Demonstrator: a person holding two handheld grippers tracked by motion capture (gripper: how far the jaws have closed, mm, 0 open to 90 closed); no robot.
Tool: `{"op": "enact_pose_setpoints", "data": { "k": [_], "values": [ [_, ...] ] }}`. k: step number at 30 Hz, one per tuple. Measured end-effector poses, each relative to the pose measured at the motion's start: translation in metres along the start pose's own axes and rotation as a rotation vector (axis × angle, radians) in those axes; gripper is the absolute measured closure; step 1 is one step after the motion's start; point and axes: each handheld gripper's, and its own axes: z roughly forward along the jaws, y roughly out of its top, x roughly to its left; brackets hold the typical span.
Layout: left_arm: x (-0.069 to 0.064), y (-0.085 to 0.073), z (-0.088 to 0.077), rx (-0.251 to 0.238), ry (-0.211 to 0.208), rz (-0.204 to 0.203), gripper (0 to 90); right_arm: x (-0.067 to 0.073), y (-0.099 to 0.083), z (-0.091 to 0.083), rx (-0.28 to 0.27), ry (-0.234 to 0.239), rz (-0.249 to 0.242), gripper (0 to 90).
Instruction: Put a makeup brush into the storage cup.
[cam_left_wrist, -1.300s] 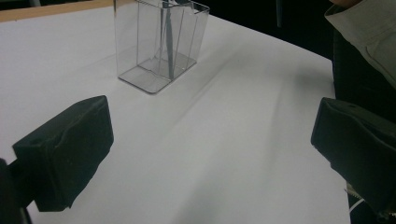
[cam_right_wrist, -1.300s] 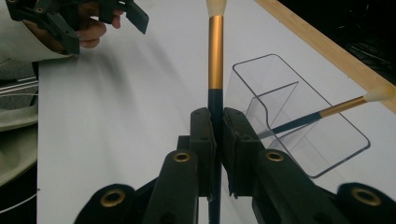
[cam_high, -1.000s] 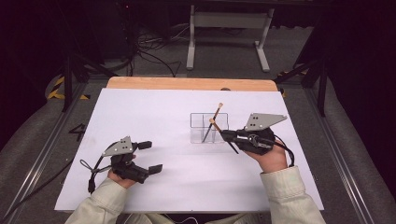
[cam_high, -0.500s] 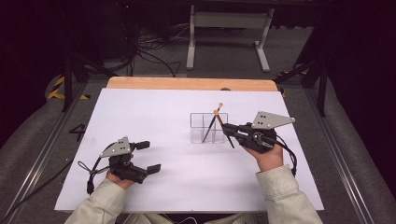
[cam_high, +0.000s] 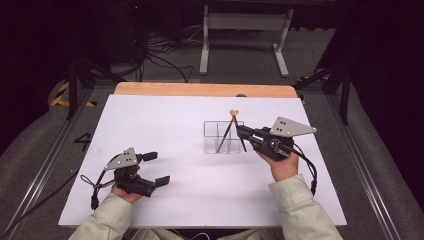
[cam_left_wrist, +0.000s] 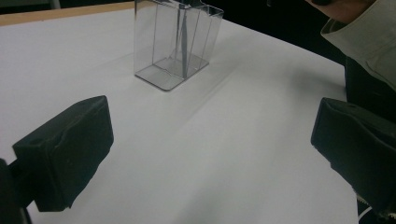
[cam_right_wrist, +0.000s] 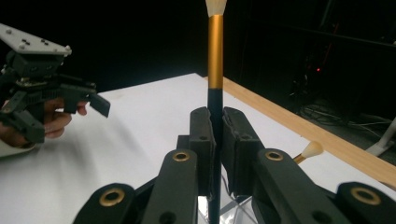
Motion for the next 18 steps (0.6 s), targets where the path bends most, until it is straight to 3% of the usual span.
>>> {"op": "enact_pose_setpoints", "data": {
  "k": [13,18],
  "values": [
    [0.001,0.000,0.001,-0.008,-0.006,-0.011,0.0,-0.008,-0.002,0.013,-0.071,-0.042,0.019,83.1],
    [0.001,0.000,0.001,-0.007,-0.008,-0.007,0.0,-0.013,-0.005,0.021,-0.111,-0.054,0.052,83.1]
  ]
}}
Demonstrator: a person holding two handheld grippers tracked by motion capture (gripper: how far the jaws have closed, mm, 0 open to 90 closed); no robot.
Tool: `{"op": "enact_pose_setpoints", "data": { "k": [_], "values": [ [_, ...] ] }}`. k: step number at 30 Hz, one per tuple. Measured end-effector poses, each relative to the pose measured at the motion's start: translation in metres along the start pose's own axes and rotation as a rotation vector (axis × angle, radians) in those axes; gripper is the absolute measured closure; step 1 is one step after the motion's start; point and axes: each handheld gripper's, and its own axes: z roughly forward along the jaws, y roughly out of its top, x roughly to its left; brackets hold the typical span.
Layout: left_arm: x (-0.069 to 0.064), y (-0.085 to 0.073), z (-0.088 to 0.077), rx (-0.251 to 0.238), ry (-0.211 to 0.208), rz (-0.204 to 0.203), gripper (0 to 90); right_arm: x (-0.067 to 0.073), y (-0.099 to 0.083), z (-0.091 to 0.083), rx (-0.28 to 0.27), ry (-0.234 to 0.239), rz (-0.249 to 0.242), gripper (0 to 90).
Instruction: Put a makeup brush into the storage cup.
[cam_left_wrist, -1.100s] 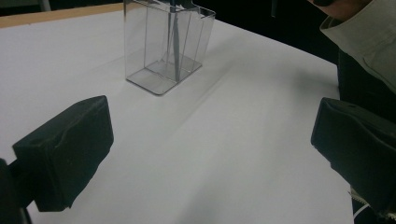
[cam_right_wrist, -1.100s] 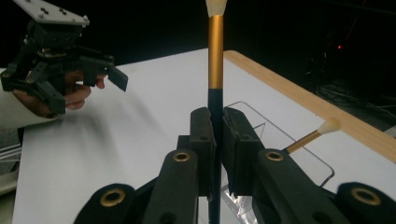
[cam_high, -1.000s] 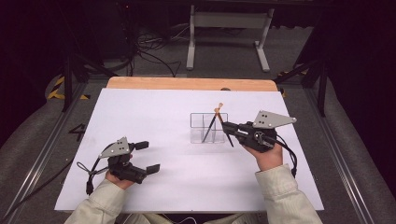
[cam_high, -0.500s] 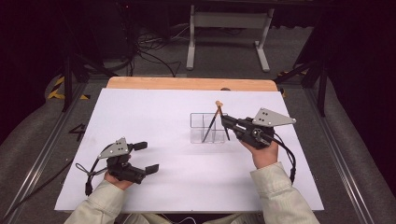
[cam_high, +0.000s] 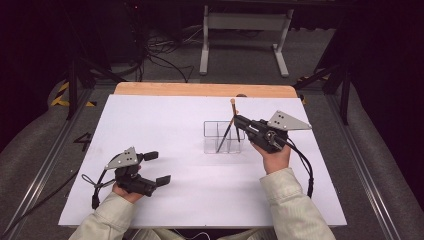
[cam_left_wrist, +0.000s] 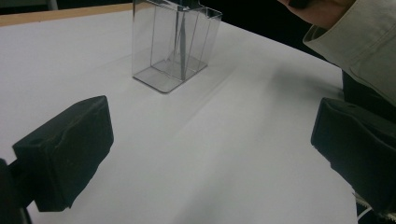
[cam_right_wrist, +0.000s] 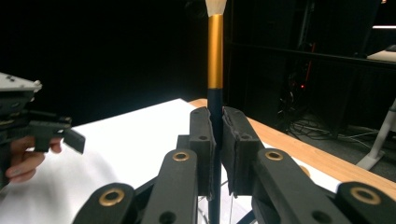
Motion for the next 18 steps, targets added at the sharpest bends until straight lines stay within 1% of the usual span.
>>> {"op": "enact_pose_setpoints", "data": {
  "k": [5,8,12,16,18],
  "values": [
    [0.000,0.000,0.000,-0.003,0.000,-0.005,0.0,-0.004,-0.001,0.004,-0.027,-0.018,0.028,83.1],
    [0.000,0.000,0.000,-0.001,0.001,0.001,0.0,-0.004,-0.001,0.007,-0.036,-0.028,0.024,83.0],
    [0.000,0.000,0.000,0.002,0.001,0.002,0.0,-0.003,-0.001,0.010,-0.037,-0.054,-0.009,83.0],
    [0.000,0.000,0.000,0.001,0.000,0.000,0.0,-0.004,-0.002,0.014,-0.037,-0.079,-0.007,83.0],
    [0.000,0.000,0.000,0.001,0.000,0.001,0.0,-0.005,-0.002,0.015,-0.039,-0.081,-0.006,83.0]
  ]
}}
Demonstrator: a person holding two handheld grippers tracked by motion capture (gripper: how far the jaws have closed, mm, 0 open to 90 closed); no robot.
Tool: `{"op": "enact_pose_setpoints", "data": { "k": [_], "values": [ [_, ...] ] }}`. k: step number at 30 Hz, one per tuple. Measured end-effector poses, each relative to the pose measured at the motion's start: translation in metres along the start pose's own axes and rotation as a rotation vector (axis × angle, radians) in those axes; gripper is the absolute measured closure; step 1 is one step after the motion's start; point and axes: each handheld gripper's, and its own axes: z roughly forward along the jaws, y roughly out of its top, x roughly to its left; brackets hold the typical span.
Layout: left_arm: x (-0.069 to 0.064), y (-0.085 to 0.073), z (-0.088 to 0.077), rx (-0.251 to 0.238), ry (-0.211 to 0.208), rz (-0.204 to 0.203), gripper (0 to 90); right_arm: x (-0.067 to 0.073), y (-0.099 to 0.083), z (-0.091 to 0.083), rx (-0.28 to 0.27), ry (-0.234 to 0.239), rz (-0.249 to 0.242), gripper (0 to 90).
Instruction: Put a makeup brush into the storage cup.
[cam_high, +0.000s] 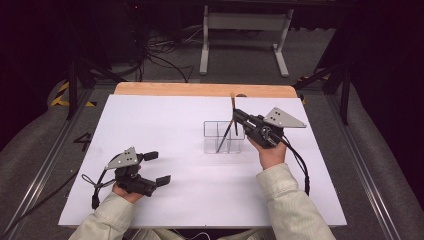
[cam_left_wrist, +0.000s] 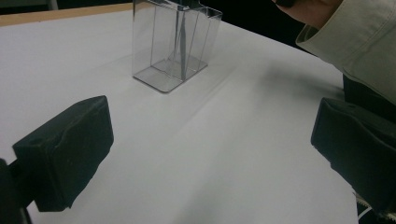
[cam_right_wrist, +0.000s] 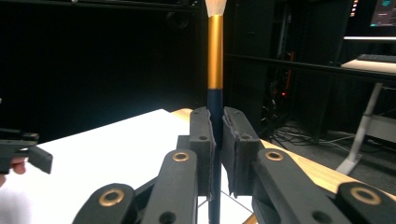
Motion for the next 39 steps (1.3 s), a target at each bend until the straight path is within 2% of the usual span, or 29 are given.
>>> {"op": "enact_pose_setpoints", "data": {
  "k": [8,12,17,26,39],
  "values": [
    [0.000,0.000,0.000,-0.001,0.001,0.000,0.0,0.003,-0.002,0.007,-0.003,-0.036,-0.014,83.0],
    [0.001,0.000,0.000,0.000,0.002,0.000,0.0,0.004,-0.003,0.010,-0.012,-0.051,-0.004,83.0],
    [0.001,0.000,0.000,-0.002,0.000,-0.002,0.0,0.005,-0.009,0.017,0.006,-0.070,-0.014,83.0],
    [0.001,0.000,0.000,-0.003,-0.002,-0.003,0.0,0.009,-0.015,0.027,-0.006,-0.046,-0.001,83.0],
    [0.001,0.000,0.001,-0.001,-0.005,-0.011,0.0,0.006,-0.026,0.036,0.027,-0.048,0.022,83.0]
  ]
}}
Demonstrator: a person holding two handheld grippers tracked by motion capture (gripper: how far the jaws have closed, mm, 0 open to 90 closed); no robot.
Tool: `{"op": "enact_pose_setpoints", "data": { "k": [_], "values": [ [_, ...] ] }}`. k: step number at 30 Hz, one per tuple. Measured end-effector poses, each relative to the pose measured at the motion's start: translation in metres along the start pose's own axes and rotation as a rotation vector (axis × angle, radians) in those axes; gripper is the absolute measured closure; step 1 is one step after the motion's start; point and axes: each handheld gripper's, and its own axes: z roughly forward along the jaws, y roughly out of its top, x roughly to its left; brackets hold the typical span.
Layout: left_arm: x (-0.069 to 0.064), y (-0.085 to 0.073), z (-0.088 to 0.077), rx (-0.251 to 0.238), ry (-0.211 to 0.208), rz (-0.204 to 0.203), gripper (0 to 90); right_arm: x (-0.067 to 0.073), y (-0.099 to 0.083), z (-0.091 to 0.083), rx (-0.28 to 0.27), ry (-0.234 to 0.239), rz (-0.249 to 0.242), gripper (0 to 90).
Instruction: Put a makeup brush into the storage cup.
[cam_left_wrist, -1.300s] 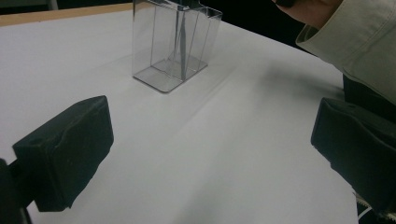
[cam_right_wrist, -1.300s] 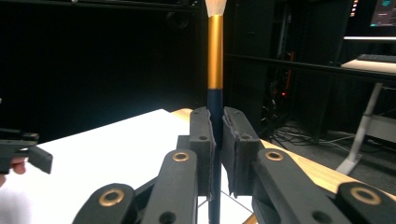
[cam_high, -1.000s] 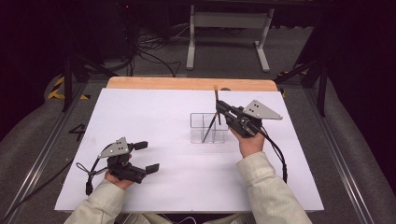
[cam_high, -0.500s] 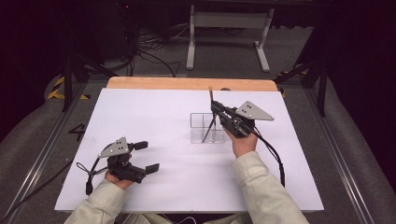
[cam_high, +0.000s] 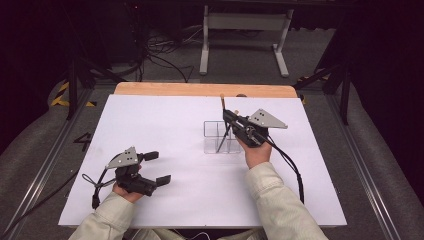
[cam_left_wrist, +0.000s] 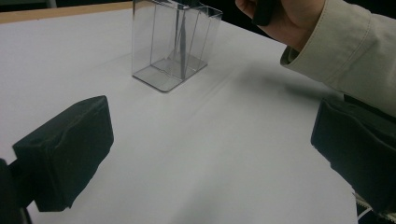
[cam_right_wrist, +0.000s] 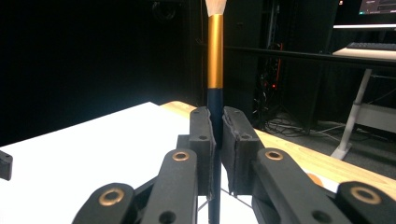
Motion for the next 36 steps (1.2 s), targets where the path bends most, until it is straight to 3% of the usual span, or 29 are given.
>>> {"op": "enact_pose_setpoints", "data": {
  "k": [21,36],
  "values": [
    [0.000,0.001,0.000,-0.006,-0.004,0.000,0.0,-0.005,-0.017,0.002,0.049,0.013,0.066,82.9],
    [0.001,0.001,0.000,-0.008,-0.006,0.003,0.0,-0.005,-0.023,0.002,0.085,0.023,0.065,82.8]
  ]
}}
